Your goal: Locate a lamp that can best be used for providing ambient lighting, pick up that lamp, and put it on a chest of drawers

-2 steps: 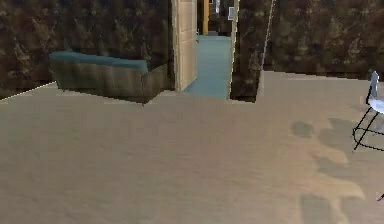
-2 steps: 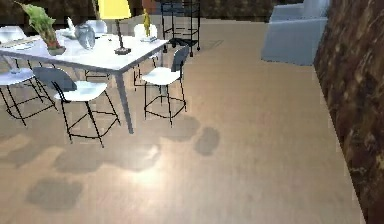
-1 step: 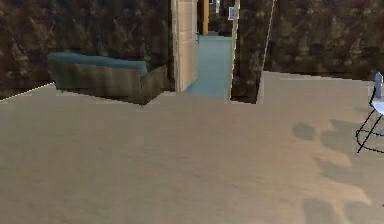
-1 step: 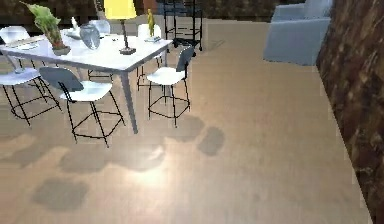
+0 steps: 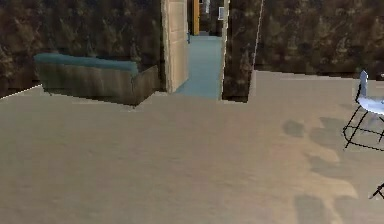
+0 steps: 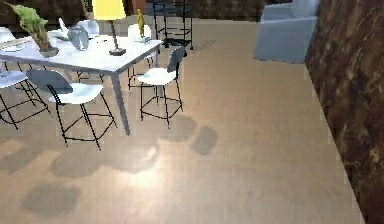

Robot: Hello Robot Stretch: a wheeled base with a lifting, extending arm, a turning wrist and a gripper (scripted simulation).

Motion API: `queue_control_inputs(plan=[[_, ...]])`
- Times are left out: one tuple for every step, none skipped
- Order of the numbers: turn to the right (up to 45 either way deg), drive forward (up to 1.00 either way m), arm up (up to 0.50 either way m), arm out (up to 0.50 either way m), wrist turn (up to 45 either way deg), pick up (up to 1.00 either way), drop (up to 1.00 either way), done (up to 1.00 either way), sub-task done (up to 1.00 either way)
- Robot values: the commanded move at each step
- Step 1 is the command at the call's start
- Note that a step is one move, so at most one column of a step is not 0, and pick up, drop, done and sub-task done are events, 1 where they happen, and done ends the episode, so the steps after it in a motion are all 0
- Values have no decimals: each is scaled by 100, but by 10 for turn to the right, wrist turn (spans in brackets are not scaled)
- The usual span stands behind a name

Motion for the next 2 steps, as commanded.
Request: queue_control_inputs(plan=[[450, 0, 0, 0, 0, 0, 0, 0, 0], [450, 0, 0, 0, 0, 0, 0, 0, 0]])
